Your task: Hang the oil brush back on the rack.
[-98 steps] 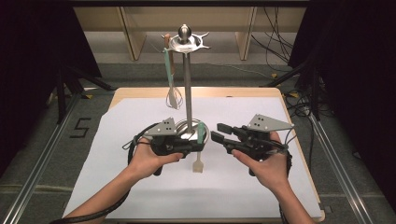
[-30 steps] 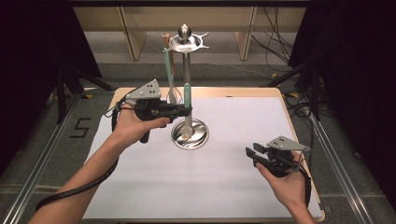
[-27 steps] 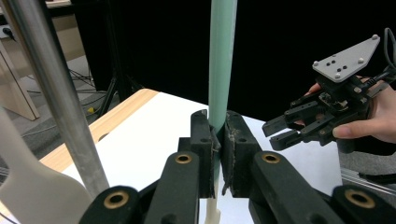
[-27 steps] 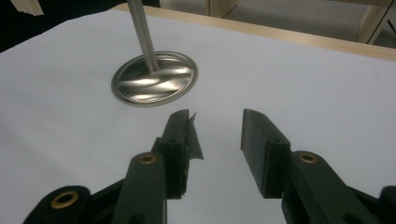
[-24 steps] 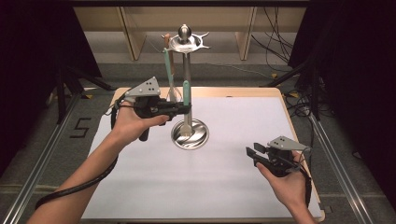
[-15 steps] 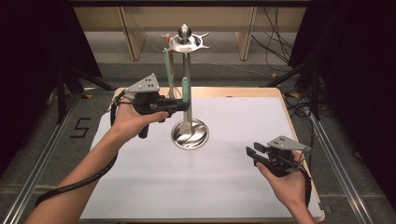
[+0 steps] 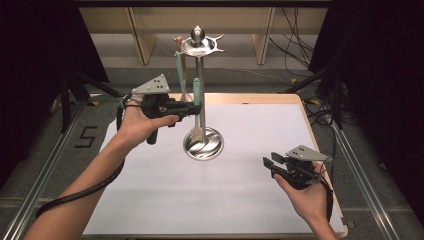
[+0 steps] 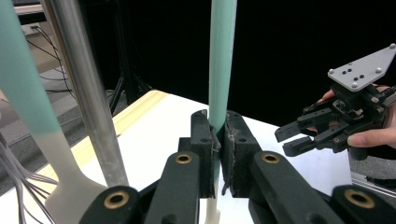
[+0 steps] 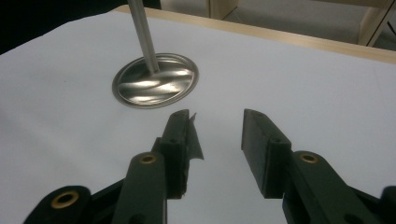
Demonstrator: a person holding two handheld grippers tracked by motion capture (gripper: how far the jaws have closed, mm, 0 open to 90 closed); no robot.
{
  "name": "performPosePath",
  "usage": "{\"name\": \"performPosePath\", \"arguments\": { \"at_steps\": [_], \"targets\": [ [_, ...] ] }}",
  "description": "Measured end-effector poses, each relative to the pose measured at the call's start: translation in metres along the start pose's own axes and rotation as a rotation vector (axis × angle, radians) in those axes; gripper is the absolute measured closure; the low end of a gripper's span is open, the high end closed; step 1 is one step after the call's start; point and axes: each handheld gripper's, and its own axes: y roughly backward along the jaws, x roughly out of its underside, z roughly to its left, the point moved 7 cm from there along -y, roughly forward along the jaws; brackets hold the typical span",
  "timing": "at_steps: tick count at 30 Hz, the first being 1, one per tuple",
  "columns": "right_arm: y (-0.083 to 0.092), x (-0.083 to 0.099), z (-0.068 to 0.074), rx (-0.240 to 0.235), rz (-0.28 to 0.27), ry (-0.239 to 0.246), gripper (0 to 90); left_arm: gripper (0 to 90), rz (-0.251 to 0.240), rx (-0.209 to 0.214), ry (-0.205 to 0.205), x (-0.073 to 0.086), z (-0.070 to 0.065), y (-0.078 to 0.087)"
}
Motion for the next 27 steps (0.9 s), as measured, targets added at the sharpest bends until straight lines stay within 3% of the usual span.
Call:
{"name": "performPosePath", "arguments": {
  "at_steps": [4,6,13,16,20,25,27],
  "targets": [
    [0.000,0.000,0.000,-0.004,0.001,0.000,62.7,83.5,-0.001,-0.003,0.002,-0.004,0.000,0.001],
    [0.000,-0.001,-0.003,-0.007,0.011,0.046,62.7,83.5,-0.003,-0.001,-0.001,-0.006,-0.001,0.001],
    [0.000,-0.001,-0.004,0.001,0.000,0.063,62.6,83.5,-0.011,0.005,0.009,-0.012,-0.001,0.000],
    [0.002,-0.002,-0.002,-0.005,0.010,0.037,62.5,83.5,-0.013,0.005,0.012,-0.016,-0.002,0.000],
    [0.001,-0.003,-0.006,0.005,-0.009,0.061,62.5,83.5,-0.016,0.004,0.004,-0.021,-0.001,0.001],
    [0.003,-0.004,-0.002,-0.021,-0.004,0.020,62.5,83.5,-0.014,0.002,-0.001,-0.025,-0.002,0.001],
    [0.004,-0.004,-0.004,-0.003,-0.001,0.031,62.5,83.5,-0.015,0.004,0.002,-0.027,-0.002,0.000]
  ]
}}
